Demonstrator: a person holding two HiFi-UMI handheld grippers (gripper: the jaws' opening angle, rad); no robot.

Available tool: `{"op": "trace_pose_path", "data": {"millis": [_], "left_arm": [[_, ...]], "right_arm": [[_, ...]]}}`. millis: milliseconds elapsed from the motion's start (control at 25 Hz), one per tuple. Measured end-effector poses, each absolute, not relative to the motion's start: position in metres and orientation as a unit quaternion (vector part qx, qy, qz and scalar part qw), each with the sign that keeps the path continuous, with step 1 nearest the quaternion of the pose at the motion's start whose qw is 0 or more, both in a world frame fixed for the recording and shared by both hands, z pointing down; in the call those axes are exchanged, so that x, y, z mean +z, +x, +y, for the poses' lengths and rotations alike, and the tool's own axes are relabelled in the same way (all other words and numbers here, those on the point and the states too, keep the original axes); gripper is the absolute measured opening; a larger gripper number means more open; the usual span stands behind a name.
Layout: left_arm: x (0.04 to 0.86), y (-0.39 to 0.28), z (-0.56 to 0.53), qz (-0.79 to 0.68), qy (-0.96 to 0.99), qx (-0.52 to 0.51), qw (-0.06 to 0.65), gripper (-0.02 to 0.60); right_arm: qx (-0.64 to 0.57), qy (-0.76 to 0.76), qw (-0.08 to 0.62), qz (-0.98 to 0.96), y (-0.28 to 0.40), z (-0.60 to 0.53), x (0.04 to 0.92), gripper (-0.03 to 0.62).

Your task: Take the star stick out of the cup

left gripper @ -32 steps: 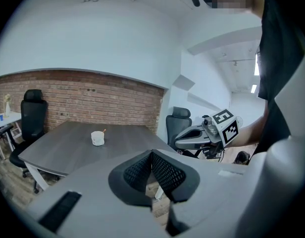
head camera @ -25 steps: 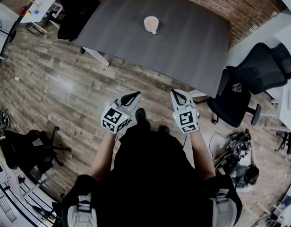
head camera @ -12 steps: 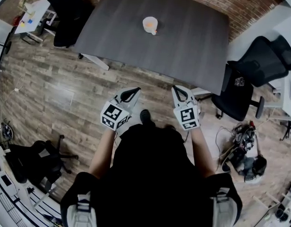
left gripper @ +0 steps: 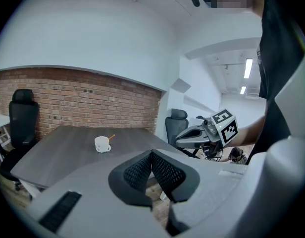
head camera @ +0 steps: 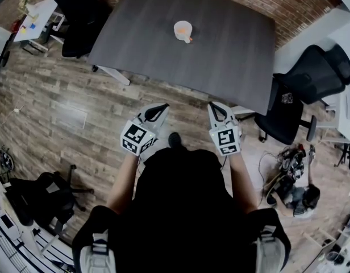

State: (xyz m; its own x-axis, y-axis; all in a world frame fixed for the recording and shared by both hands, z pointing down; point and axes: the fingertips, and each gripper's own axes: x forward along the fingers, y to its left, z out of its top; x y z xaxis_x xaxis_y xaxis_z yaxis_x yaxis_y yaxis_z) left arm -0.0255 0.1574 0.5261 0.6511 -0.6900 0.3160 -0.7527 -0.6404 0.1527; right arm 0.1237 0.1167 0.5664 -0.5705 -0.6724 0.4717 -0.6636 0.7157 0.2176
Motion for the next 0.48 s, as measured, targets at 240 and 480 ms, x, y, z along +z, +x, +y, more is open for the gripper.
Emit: {"op": "trace_pose_path", "data": {"millis": [240, 480], "left_arm": [[0.528, -0.041, 0.156, -0.405, 0.898, 0.107, 0.136, 0.003], [0.529, -0.050, 0.156, -0.403, 0.899, 0.103, 0.139, 0.002]], "right_arm": [[-0.007, 0.375, 0.278, -0.884, 0.111, 0.116, 0.571, -0.002], [-0.012, 0.374, 0.284, -0.883, 0.100, 0.120, 0.571, -0.002]]}}
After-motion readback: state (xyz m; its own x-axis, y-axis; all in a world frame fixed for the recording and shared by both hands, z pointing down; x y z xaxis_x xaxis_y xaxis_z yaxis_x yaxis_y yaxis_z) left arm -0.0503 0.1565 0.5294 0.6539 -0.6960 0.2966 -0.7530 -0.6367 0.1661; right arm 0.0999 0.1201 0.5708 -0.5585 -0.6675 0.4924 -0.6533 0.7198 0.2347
